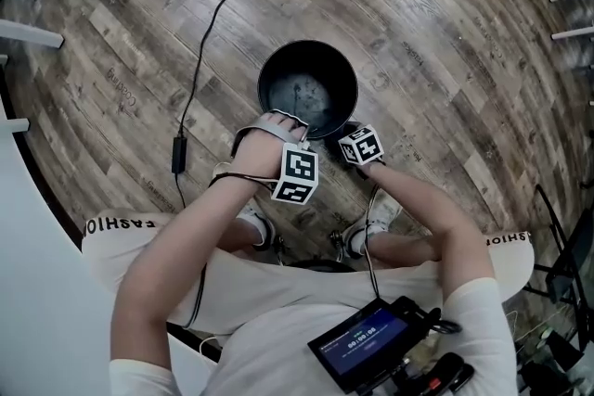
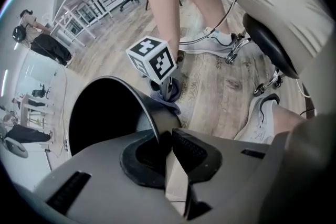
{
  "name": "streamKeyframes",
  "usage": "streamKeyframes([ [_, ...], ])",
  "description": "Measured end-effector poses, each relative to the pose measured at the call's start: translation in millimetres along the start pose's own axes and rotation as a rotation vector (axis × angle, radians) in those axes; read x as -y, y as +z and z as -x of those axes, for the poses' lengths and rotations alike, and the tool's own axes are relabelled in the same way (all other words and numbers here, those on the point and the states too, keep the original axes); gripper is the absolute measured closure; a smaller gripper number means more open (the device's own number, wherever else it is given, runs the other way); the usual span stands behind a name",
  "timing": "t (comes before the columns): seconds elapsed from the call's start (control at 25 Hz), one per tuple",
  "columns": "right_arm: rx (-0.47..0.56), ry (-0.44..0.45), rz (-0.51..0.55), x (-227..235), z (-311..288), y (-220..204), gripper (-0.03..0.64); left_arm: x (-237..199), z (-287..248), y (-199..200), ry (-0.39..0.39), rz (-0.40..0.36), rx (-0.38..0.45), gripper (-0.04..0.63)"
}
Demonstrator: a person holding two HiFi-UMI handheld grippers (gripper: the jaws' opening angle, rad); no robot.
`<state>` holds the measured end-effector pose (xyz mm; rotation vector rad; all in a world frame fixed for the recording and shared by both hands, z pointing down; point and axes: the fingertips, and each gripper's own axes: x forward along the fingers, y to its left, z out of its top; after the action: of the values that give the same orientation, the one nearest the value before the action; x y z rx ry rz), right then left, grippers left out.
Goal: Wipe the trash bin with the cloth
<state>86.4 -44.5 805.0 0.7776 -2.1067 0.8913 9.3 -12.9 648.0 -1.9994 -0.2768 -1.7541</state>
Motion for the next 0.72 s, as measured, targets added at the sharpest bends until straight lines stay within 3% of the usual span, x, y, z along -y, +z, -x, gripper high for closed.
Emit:
streamKeyframes([
  [0.28,-0.038,-0.029,-0.123,19,-13,-1,0.532,-5,-2,9,0.013,0.063,0.042,0.543],
  [0.44,-0.079,0.040,-0.066,2,20,4,0.532,0,-1,7,0.020,0.039,0.018,0.530],
  [0.6,-0.025,0.122,-0.023,-22,76,30,0.532,2,1,-3,-0.008,0.049,-0.016,0.454],
  [0.72,0.038,0.187,0.017,-51,119,54,0.532,8,0,-11,-0.042,0.079,-0.032,0.443],
])
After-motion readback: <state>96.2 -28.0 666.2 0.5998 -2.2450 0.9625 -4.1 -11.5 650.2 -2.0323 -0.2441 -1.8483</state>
